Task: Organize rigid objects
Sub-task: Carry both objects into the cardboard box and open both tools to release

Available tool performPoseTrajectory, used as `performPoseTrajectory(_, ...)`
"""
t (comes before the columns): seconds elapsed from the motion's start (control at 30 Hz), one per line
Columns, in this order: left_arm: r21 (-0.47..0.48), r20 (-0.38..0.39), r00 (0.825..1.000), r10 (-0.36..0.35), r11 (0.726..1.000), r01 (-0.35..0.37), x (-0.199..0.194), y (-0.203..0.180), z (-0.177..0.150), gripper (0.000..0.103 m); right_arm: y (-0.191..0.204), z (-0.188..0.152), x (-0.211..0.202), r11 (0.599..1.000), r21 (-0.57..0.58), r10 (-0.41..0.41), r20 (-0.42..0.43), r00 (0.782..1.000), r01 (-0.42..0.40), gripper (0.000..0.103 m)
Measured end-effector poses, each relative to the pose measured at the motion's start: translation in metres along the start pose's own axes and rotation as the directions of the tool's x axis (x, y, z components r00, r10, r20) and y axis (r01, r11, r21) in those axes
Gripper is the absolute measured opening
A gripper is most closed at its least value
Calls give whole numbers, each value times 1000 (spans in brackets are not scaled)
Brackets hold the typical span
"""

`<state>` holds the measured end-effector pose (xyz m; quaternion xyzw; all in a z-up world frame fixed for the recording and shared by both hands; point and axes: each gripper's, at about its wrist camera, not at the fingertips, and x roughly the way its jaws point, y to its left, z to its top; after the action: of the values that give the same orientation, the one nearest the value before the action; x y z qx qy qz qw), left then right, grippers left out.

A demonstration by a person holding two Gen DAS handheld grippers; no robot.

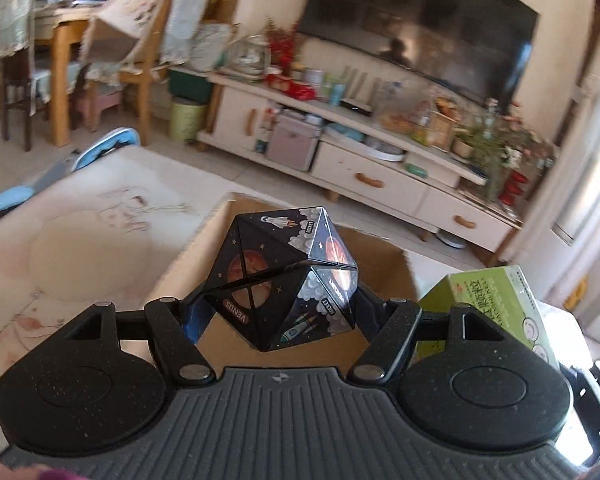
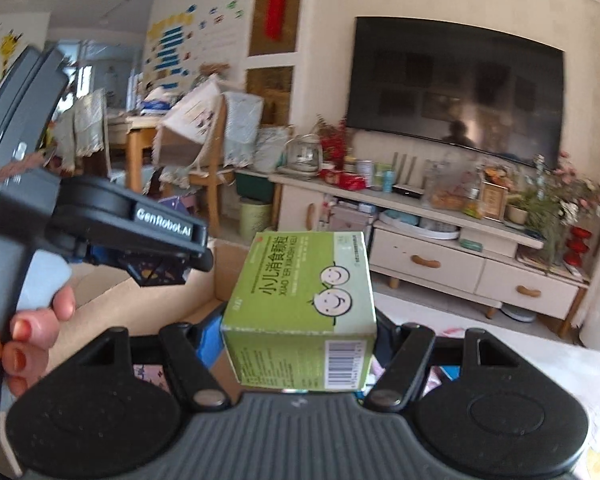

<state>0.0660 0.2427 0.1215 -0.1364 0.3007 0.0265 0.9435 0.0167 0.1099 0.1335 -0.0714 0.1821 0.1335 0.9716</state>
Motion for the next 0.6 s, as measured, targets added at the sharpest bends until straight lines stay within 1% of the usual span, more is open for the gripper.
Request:
performPoseTrajectory(0.1, -23, -23, 999, 26, 999, -26, 0, 6, -3, 87, 11, -1, 16, 999, -33, 21, -25, 999, -21, 70)
performPoseTrajectory(0.17, -23, -37, 999, 38, 999, -39, 3, 4, -5, 87, 16, -2, 26, 998, -57, 23, -42, 999, -25, 70)
performPoseTrajectory(0.3, -15, -63, 997, 51, 999, -52, -1, 1, -10, 87, 23, -6, 38, 997, -67, 40, -77, 996, -46, 70)
performPoseTrajectory(0.37, -12, -72, 996, 58, 998, -59, -1, 1, -11, 87, 28, -6, 40, 995, -94, 34, -76, 996, -41, 70)
performPoseTrajectory(0.47, -3, -87, 994, 67, 998, -67, 2, 3, -10, 87, 33, -6, 42, 993, -97, 53, -88, 995, -62, 70)
performPoseTrajectory(0.53, -7, -93, 993, 72, 997, -73, 2, 3, -10, 87, 39, -7, 44, 991, -120, 56, -94, 994, -68, 71)
performPoseTrajectory(0.57, -10, -95, 993, 73, 997, -75, 1, 4, -10, 86, 42, -8, 43, 989, -134, 58, -95, 994, -70, 72)
performPoseTrajectory(0.6, -11, -96, 993, 74, 997, -75, 3, 6, -9, 84, 44, -9, 43, 988, -140, 58, -92, 994, -71, 76)
